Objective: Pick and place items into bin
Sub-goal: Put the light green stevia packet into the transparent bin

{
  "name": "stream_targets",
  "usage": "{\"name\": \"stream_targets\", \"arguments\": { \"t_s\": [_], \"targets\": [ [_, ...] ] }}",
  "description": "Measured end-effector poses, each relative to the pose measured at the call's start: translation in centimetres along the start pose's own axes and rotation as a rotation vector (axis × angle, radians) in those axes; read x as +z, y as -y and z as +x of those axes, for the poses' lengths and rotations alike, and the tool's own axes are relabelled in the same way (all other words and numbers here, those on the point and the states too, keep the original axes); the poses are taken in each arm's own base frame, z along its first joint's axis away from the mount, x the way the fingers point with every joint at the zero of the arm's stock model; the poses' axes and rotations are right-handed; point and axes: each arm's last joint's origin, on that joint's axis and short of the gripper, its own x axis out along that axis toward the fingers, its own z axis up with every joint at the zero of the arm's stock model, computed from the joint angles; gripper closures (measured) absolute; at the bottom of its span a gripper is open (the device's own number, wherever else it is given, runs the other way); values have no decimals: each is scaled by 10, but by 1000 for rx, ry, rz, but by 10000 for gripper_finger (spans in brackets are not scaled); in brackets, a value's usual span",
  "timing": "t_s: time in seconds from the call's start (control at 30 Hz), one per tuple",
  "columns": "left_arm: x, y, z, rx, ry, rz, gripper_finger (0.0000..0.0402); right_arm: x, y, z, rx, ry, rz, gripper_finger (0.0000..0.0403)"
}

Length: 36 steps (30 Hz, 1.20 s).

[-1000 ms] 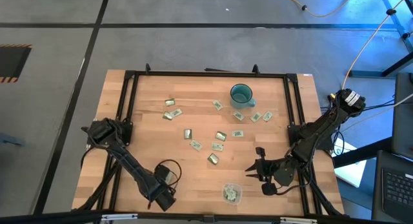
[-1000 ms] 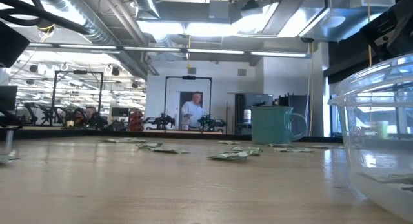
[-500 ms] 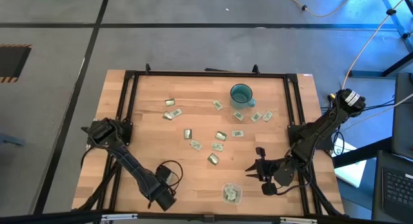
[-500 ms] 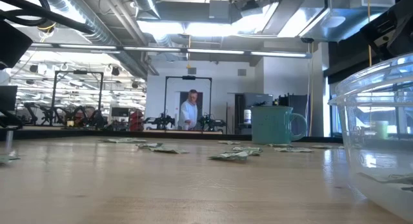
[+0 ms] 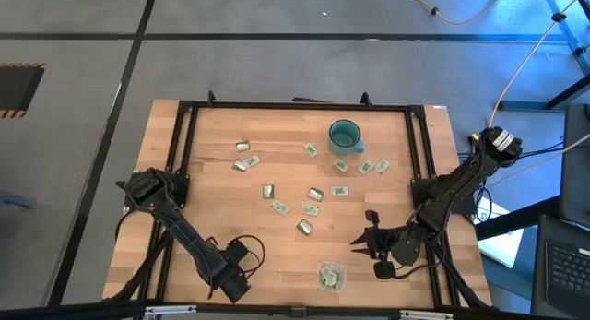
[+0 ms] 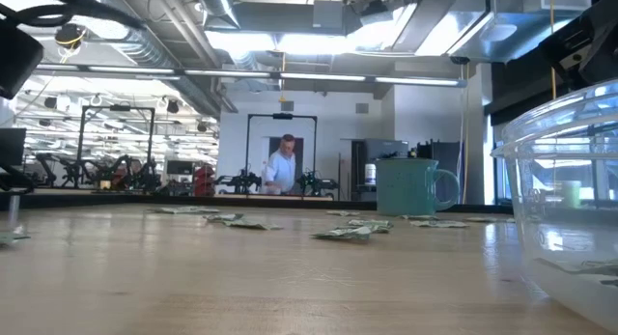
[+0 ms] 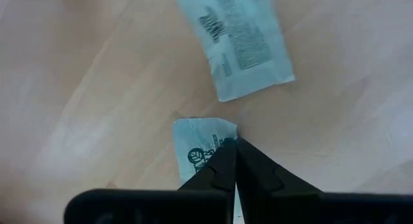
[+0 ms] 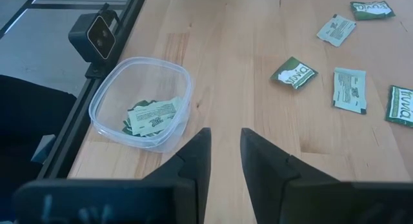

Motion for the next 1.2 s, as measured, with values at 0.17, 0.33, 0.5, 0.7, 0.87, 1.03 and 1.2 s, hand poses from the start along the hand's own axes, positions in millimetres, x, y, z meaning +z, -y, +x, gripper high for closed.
{"name": "stream_targets", "arguments": {
  "t_s": [0.17, 0.33, 0.5, 0.7, 0.87, 1.03, 1.2],
  "targets": [
    [9, 10, -9, -52, 5, 67, 399, 0, 0, 0, 0, 0, 0, 315],
    [16, 19, -22, -106, 98, 118, 400, 0, 0, 0, 1, 2, 1, 315],
    [19, 30, -32, -187, 163, 196, 400, 0, 0, 0, 1, 2, -1, 315],
    [32, 40, -36, -291, 208, 297, 400, 0, 0, 0, 1, 2, -3, 315],
    [52, 47, -50, -404, 300, 425, 400, 0, 0, 0, 1, 3, -3, 315],
    [81, 50, -73, -509, 503, 613, 400, 0, 0, 0, 1, 3, -5, 315],
    [115, 54, -93, -626, 707, 787, 400, 0, 0, 0, -1, 1, -19, 315]
  ]
}}
